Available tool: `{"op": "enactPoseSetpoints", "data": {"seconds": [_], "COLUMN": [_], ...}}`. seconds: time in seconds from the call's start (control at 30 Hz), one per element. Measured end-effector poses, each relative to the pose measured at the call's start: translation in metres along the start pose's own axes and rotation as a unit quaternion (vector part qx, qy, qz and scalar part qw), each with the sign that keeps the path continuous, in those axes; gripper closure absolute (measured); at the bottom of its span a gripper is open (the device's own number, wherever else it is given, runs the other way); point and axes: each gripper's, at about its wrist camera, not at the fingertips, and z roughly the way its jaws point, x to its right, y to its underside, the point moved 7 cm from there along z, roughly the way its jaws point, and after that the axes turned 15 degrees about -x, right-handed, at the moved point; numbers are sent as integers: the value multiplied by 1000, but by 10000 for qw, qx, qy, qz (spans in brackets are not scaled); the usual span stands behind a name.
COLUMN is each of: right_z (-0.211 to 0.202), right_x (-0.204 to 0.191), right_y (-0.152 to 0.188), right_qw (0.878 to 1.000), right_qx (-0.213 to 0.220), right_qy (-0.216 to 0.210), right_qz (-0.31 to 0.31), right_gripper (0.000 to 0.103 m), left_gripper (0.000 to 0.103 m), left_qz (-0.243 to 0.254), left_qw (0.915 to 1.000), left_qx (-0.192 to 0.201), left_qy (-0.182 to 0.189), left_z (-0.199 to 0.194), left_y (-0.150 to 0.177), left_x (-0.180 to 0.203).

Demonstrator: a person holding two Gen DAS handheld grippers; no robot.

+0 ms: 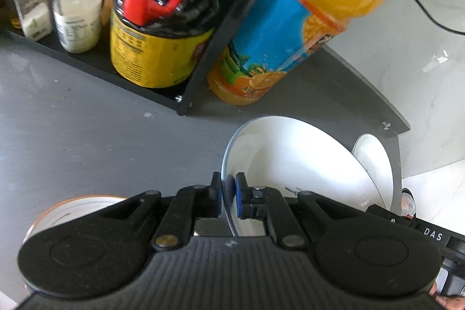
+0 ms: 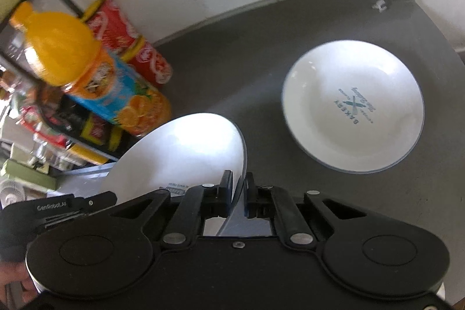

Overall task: Organize plates and bowls
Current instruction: 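Grasp the opposite rim of the 'Sweet' plate with the right tool, then carry the 'Sweet' plate with both tools onto the flower-pattern plate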

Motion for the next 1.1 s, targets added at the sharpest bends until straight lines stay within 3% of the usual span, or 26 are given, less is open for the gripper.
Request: {"op": "enactPoseSetpoints", "data": {"seconds": [0.4,1.1], "right_z": [-16,5], "right_x": [-37,-84], "right_y": [21,65], "right_qw": [9984,9913], "right_qx": [94,-402], "right_qy": [-203,-460], "right_qz": [-516,-1161], "right_gripper": [95,95], "left_gripper": [95,95], "left_qz": [-242,-1075], "left_qw": [9993,9931], "left_qx": [264,379], "left_qy": [-61,-264], "left_z": [-37,-65], "left_y": [20,80], "left_x": [-29,-97]}}
